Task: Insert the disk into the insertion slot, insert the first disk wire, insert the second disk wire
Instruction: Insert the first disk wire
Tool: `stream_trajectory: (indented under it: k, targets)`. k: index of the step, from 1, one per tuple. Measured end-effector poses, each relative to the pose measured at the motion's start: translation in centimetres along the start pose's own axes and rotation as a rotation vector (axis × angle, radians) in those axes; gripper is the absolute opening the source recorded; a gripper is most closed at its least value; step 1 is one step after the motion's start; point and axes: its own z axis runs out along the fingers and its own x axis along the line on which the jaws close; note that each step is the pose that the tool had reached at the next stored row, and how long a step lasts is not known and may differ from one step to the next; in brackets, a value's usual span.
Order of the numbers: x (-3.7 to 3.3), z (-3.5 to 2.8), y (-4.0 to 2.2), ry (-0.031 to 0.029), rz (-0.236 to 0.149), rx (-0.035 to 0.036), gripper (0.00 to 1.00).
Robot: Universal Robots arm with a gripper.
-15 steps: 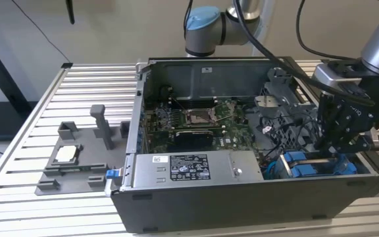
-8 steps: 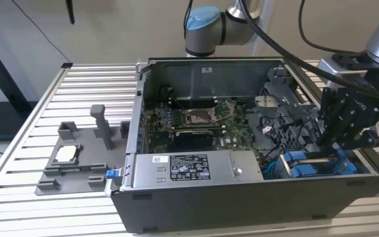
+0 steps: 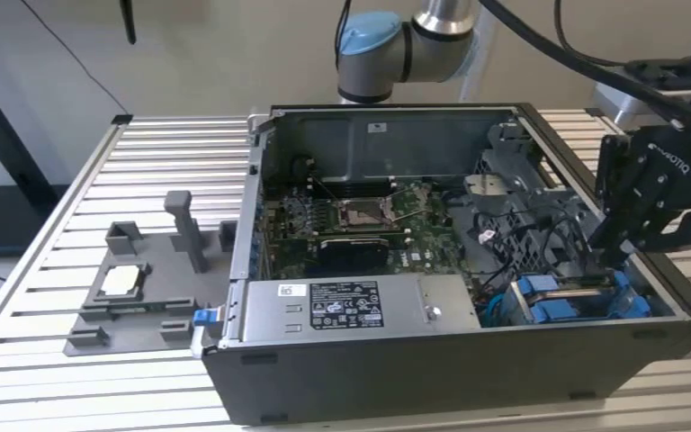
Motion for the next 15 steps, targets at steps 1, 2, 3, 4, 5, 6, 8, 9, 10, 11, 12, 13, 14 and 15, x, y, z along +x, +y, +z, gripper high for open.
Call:
stream_trajectory:
  k: [1, 2, 3, 4, 5, 6, 8, 9, 10, 11, 12, 13, 14, 15]
  targets:
    - [0.0, -0.18, 0.03, 0.0001, 0.0, 0.0, 0.27]
    - [0.0, -0.37, 0.04, 0.0, 0.0, 0.0, 0.27]
    - [0.0, -0.56, 0.06, 0.0, 0.0, 0.0, 0.27]
    - [0.0, -0.73, 0.08, -0.0001, 0.0, 0.0, 0.27]
    - [0.0, -0.86, 0.12, -0.0001, 0.0, 0.0, 0.27]
    - [-0.01, -0.94, 0.16, -0.0001, 0.0, 0.0001, 0.27]
    - [-0.02, -0.99, 0.3, -0.0002, 0.0, 0.0007, 0.27]
    - [-0.03, -0.99, 0.35, -0.0003, 0.0, 0.0012, 0.27]
    - [-0.03, -0.99, 0.36, -0.0002, 0.0, 0.0012, 0.27]
    - [-0.03, -0.99, 0.36, -0.0002, 0.0, 0.0013, 0.27]
    - [-0.03, -0.99, 0.36, -0.0002, 0.0, 0.0013, 0.27]
    - [-0.03, -0.99, 0.37, -0.0002, 0.0, 0.0013, 0.27]
    - [-0.03, -1.0, 0.38, 0.0, 0.0, 0.0014, 0.27]
    - [-0.04, -1.02, 0.45, 0.0002, 0.0, 0.0015, 0.27]
